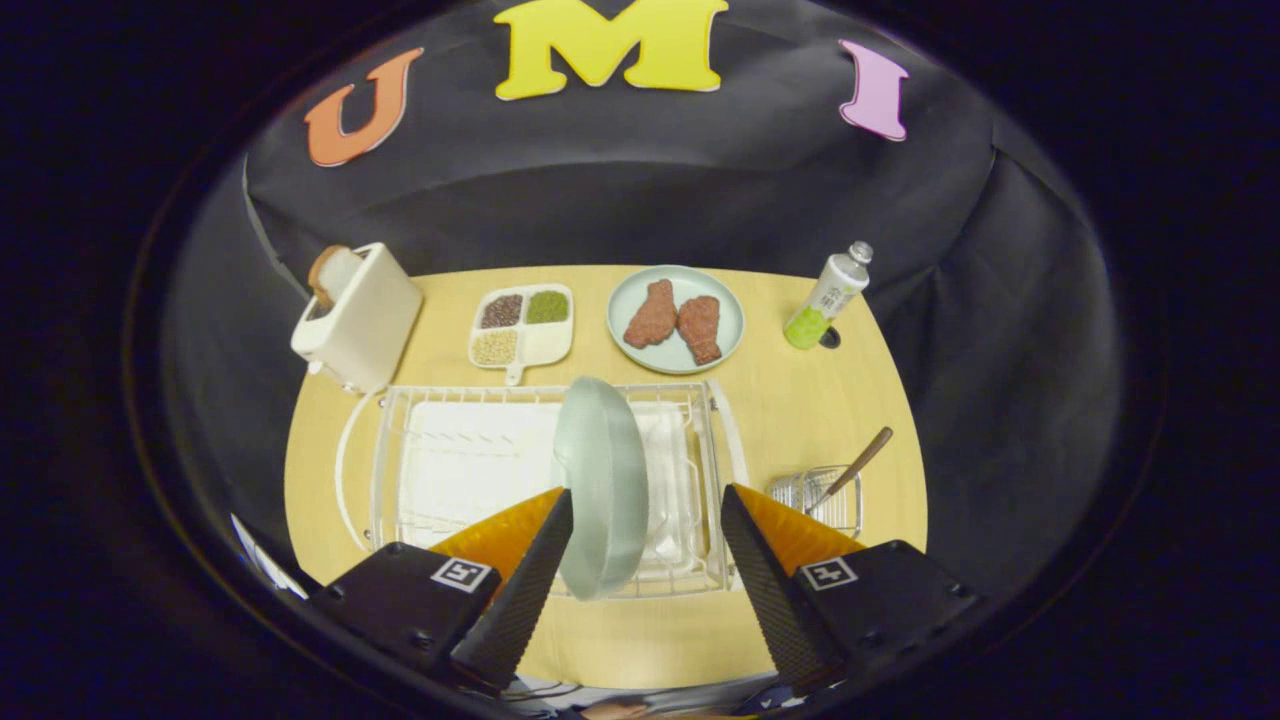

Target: Take the plate from the dish rack, then take the spoon from the basket and place it into the plate.

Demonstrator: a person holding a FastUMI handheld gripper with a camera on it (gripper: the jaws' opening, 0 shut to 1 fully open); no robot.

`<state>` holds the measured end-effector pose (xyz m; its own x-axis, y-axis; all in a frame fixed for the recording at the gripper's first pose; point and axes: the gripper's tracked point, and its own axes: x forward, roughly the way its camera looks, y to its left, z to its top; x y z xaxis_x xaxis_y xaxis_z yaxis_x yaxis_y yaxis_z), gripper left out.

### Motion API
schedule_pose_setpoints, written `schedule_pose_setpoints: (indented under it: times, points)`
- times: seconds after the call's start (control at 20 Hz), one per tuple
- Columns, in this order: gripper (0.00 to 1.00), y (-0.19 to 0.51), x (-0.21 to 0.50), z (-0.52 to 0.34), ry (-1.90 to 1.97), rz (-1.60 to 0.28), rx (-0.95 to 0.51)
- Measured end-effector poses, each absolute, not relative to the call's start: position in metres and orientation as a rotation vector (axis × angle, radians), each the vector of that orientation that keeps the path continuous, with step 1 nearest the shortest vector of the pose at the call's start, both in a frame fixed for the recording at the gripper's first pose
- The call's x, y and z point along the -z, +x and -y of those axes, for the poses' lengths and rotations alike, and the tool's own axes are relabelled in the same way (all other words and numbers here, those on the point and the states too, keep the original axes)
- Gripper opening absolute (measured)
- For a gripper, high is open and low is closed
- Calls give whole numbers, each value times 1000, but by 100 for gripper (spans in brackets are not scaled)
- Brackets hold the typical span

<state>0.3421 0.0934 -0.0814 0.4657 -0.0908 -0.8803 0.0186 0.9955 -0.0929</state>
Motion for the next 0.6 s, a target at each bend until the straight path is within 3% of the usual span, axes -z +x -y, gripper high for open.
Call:
schedule_pose_setpoints:
  times: [0.45, 0.6]
  points:
    - [66, 365, 106, -101, -212, -1188, 193]
    - [43, 361, 113, -105, -274, -1214, 193]
